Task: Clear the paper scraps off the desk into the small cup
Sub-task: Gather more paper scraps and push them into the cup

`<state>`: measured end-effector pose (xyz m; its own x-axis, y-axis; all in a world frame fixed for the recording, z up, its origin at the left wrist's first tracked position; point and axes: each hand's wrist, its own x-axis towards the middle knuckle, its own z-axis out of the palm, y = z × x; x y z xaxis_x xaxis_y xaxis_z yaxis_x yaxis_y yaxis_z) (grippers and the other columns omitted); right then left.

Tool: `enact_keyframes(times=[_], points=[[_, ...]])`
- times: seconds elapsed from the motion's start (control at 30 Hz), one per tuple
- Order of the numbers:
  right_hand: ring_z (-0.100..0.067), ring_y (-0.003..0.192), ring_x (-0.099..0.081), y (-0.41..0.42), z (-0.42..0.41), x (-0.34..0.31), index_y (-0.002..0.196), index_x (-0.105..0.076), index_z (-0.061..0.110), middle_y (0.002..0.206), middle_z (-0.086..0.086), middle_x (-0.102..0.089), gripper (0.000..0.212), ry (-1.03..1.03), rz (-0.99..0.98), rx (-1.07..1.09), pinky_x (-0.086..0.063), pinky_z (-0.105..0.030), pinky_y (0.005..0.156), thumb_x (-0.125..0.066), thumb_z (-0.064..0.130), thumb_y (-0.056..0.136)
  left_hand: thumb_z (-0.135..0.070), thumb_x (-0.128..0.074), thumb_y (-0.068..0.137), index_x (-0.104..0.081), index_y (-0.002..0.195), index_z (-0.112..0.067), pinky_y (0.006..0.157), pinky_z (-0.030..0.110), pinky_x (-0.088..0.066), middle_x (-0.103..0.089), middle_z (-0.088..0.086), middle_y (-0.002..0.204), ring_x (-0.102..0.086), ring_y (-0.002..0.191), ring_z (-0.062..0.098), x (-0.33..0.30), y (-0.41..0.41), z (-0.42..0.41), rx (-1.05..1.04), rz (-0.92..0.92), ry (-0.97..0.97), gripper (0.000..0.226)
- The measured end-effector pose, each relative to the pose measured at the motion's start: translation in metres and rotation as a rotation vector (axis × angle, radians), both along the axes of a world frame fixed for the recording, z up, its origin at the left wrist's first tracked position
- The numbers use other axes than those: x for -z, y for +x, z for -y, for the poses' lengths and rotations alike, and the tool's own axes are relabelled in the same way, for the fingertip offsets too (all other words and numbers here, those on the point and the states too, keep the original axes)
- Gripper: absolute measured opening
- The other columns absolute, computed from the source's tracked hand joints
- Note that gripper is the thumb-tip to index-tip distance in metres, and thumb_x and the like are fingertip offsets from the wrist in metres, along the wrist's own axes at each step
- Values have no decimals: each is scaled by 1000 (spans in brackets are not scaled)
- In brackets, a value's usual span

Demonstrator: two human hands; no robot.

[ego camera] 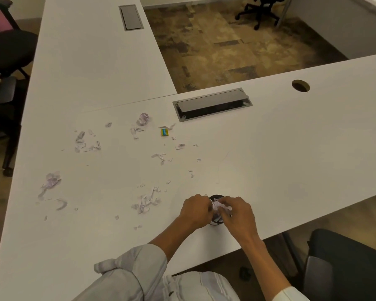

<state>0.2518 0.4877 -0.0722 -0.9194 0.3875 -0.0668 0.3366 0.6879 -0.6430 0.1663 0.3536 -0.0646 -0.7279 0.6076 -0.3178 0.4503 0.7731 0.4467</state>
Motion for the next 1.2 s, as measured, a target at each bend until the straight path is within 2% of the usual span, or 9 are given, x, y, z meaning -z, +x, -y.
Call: enact_keyframes(times=[0.1, 0.2, 0.33, 0.43, 0.57, 0.7, 0.87, 1.03, 1.2], points=[[-7, 85, -59, 4, -5, -2, 106, -68, 25, 97, 6, -66, 27, -48, -45, 41, -51, -16, 66, -75, 27, 80, -37, -62, 78, -70, 103, -20, 69, 30, -52, -70, 2, 81, -63, 78, 20, -2, -3, 12, -52, 33, 152, 31], [-9, 85, -62, 15, -16, -8, 104, -68, 23, 95, 5, -65, 29, -123, -100, 168, -53, -19, 65, -77, 19, 78, -39, -62, 75, -67, 99, -25, 64, 30, -52, -63, -5, 64, -59, 65, 13, -2, -7, 25, -87, 54, 253, 28], [-10, 88, -62, 30, -25, -5, 105, -65, 28, 102, 1, -66, 29, -125, -122, 256, -54, -22, 67, -74, 15, 80, -35, -63, 73, -62, 93, -27, 64, 28, -50, -63, -8, 69, -49, 58, 4, 0, -7, 37, -118, 78, 286, 21], [-15, 103, -58, 38, -15, 0, 117, -60, 26, 113, 2, -60, 34, -122, -74, 245, -54, -31, 83, -70, 24, 84, -36, -60, 71, -64, 87, -27, 66, 31, -52, -63, -10, 72, -49, 61, 6, 3, -4, 41, -115, 65, 274, 19], [-14, 136, -36, 44, 13, 6, 140, -45, 16, 145, 0, -45, 58, 88, -30, 13, -37, -39, 109, -56, 45, 91, -36, -56, 71, -68, 94, -26, 66, 29, -50, -63, -7, 75, -49, 65, 7, 6, 2, 43, -61, 76, 260, 27], [-9, 146, 0, 51, 38, 24, 151, -13, 21, 158, 4, -7, 74, 300, 178, -241, 4, -47, 119, -18, 67, 93, -36, -56, 70, -68, 93, -25, 64, 28, -51, -64, -8, 73, -50, 61, 6, 5, 3, 44, -79, 100, 278, 28], [-8, 144, -15, 50, 34, 18, 151, -22, 21, 157, 5, -16, 75, 328, 151, -211, 5, -45, 120, -23, 68, 92, -34, -59, 67, -66, 93, -28, 63, 25, -50, -63, -11, 70, -51, 57, 3, 6, 0, 55, -96, 114, 284, 27], [-7, 137, -17, 46, 25, 2, 141, -44, 17, 150, 6, -32, 64, 181, -24, -12, -16, -44, 117, -44, 55, 90, -31, -60, 70, -68, 99, -28, 64, 20, -47, -63, -10, 72, -49, 58, 4, 6, 3, 62, -44, 105, 280, 30], [-7, 127, -49, 39, 24, 11, 132, -55, 20, 137, 3, -55, 57, 313, 3, -202, -17, -53, 117, -36, 57, 93, -36, -57, 74, -68, 111, -27, 66, 22, -47, -65, -6, 79, -55, 69, 10, 5, 8, 57, 82, 78, 230, 39]])
